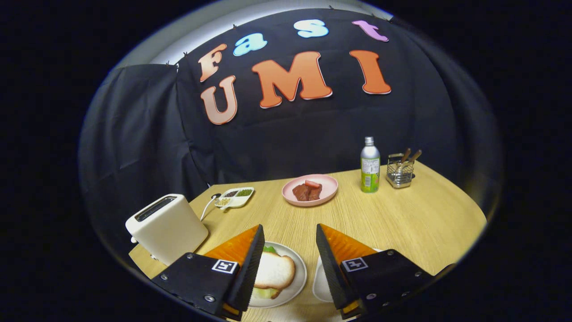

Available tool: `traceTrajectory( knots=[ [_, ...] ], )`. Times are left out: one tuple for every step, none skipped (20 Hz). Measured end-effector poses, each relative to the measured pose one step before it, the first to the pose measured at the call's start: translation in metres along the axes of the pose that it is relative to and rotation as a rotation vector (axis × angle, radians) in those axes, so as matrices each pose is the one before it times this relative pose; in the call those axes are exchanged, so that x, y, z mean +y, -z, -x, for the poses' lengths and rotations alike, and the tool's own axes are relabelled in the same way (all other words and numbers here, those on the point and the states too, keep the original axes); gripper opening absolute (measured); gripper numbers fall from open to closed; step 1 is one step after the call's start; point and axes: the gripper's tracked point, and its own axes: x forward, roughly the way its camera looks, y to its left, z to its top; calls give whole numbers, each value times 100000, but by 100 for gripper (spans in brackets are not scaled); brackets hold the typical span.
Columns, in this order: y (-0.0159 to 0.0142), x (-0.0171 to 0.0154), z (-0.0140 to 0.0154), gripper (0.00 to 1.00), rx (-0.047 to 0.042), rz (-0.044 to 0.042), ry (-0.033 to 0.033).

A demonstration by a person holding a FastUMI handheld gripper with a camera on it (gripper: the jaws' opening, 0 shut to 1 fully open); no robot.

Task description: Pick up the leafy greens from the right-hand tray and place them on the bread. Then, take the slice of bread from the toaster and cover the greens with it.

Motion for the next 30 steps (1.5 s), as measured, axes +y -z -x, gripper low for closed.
traceTrajectory(
  knots=[
    [-1165, -4, 410, 72, -3965, 1647, 642],
    [-1033, -33, 329, 73, -3965, 1996, 501],
    [-944, 28, 388, 76, -3439, 1716, 908],
    [-797, 147, 364, 76, -3653, 2056, 119],
    [-1012, 193, 273, 79, -3694, 2264, 388],
    [-643, -91, 175, 80, -2997, 2344, 904],
    [-660, -83, 160, 83, -2698, 1700, 1164],
    [-581, -103, 268, 83, -2131, 922, 1079],
    [-746, 97, 210, 85, -2300, 322, 484],
    [-770, 23, 272, 85, -2083, -146, 494],
    [-750, 537, 60, 86, -2385, -457, 205],
    [-836, 6, 195, 86, -2768, 168, 360],
    [-772, -14, 140, 87, -2686, 530, 1],
    [-534, 272, 31, 88, -2286, 687, -588],
    [-161, 505, 284, 88, -1150, 743, -1672],
    [46, 379, 90, 89, -377, 557, -1187],
    [82, 146, 162, 91, -59, 549, -228],
    [220, 172, 26, 92, 396, 540, -301],
    [174, 289, 37, 94, 219, 386, -379],
    [92, 177, 52, 94, 29, 735, -401],
    [-171, -33, 104, 94, -255, 1084, 630],
    [-245, -235, 106, 95, -672, 1059, 953],
    [-329, -144, -9, 95, -682, 670, 731],
    [-247, 36, 88, 95, -512, -377, 277],
    [-383, 339, 39, 96, -791, -225, -975],
    [-323, 52, -35, 96, -688, -338, -181],
    [-213, -116, 91, 96, -718, -546, 107],
    [-373, -2, 8, 96, -1016, -414, -98],
    [-278, 99, 46, 96, -930, -143, -439],
    [-119, 111, 115, 96, -933, 68, -432]
  ],
)
